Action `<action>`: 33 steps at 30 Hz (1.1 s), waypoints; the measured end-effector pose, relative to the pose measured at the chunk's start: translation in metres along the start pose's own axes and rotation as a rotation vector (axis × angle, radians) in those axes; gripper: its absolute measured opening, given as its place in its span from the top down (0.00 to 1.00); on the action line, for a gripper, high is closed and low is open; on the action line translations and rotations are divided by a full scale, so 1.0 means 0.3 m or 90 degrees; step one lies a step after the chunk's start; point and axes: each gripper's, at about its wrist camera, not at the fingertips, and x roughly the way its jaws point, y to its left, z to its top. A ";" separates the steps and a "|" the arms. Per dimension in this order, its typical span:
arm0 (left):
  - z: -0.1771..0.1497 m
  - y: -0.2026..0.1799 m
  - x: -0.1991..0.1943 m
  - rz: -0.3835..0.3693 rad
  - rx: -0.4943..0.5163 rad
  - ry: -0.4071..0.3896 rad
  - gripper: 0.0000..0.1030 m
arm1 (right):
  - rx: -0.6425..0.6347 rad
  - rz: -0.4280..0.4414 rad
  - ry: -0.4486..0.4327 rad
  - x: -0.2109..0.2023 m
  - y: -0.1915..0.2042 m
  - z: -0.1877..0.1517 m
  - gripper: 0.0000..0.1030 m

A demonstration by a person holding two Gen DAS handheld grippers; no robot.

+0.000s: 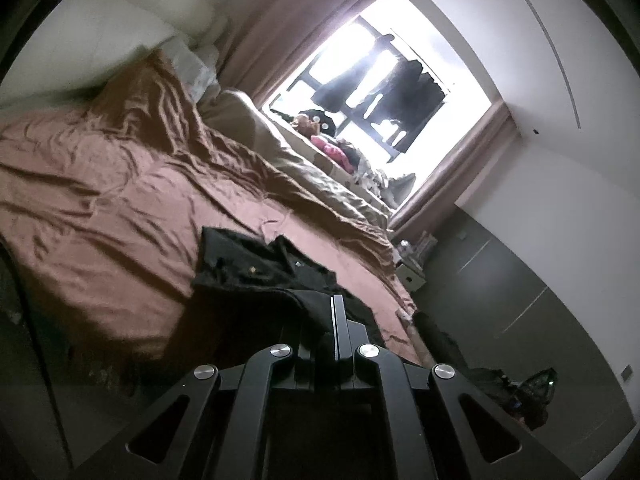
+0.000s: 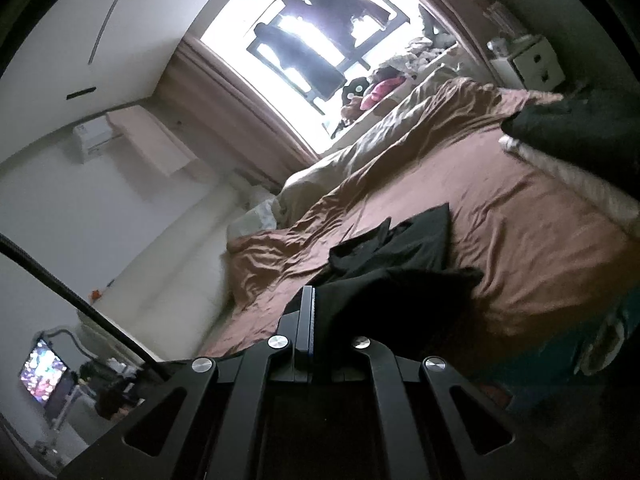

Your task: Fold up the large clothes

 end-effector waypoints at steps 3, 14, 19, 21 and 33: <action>0.075 -0.023 0.063 -0.001 0.023 -0.011 0.95 | -0.010 0.003 -0.007 0.054 0.014 0.073 1.00; 0.361 -0.018 0.392 0.012 0.059 -0.023 0.95 | -0.025 -0.015 -0.004 0.426 0.020 0.325 1.00; 0.436 0.057 0.596 0.035 0.065 -0.006 0.95 | -0.010 -0.052 0.014 0.629 -0.026 0.394 0.99; 0.456 0.106 0.695 0.042 0.063 0.012 0.95 | 0.000 -0.062 0.021 0.710 -0.044 0.416 0.99; 0.435 0.391 1.137 0.135 0.013 0.105 0.94 | 0.034 -0.139 0.102 1.135 -0.138 0.447 0.99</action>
